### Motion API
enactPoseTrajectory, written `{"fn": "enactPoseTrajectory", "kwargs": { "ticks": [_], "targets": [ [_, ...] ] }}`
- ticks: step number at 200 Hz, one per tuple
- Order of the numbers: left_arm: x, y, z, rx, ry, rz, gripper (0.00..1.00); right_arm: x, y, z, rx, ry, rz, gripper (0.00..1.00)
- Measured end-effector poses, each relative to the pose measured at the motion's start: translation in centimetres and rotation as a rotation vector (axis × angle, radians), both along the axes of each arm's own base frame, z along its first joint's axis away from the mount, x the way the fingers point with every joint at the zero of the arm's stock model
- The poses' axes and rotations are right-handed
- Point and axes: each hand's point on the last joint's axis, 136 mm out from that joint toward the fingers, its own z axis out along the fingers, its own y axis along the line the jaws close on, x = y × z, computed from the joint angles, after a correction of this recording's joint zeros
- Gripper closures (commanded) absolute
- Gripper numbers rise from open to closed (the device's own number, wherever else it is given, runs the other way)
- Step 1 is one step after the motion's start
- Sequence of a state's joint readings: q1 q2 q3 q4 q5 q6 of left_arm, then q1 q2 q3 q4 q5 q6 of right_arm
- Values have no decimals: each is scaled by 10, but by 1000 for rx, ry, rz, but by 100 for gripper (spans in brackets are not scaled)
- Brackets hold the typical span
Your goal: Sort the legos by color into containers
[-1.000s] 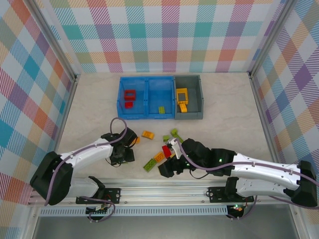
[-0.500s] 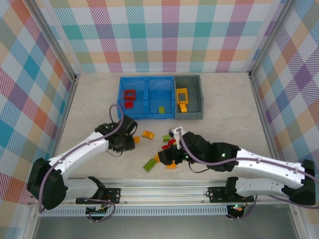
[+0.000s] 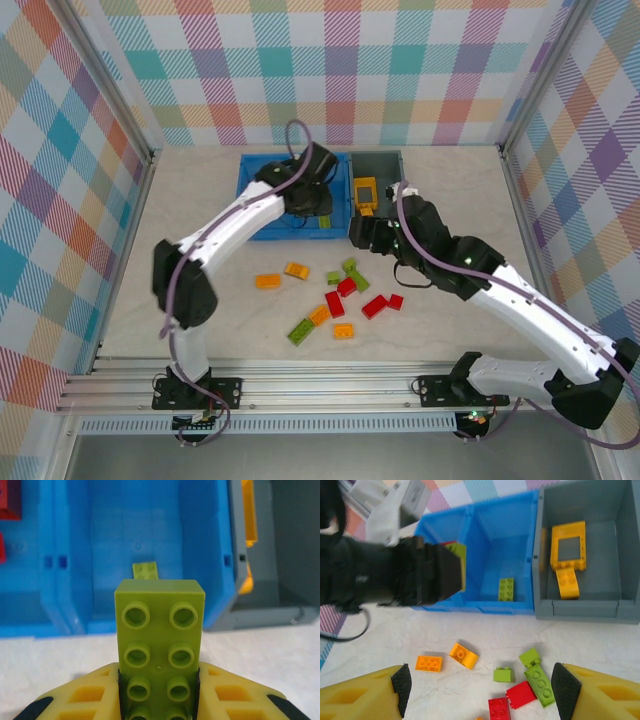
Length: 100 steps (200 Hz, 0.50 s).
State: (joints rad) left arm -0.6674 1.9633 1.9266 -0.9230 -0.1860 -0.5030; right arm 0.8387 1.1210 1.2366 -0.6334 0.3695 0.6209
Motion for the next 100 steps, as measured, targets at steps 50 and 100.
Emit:
{"fn": "enactPoseTrajectory", "kwargs": {
  "ticks": [50, 100],
  "targets": [
    [48, -6, -67, 175, 35, 40, 75, -4, 5, -6, 42, 44, 32, 24],
    [54, 14, -101, 278, 91, 77, 63, -14, 6, -24, 46, 92, 66, 24]
  ]
}}
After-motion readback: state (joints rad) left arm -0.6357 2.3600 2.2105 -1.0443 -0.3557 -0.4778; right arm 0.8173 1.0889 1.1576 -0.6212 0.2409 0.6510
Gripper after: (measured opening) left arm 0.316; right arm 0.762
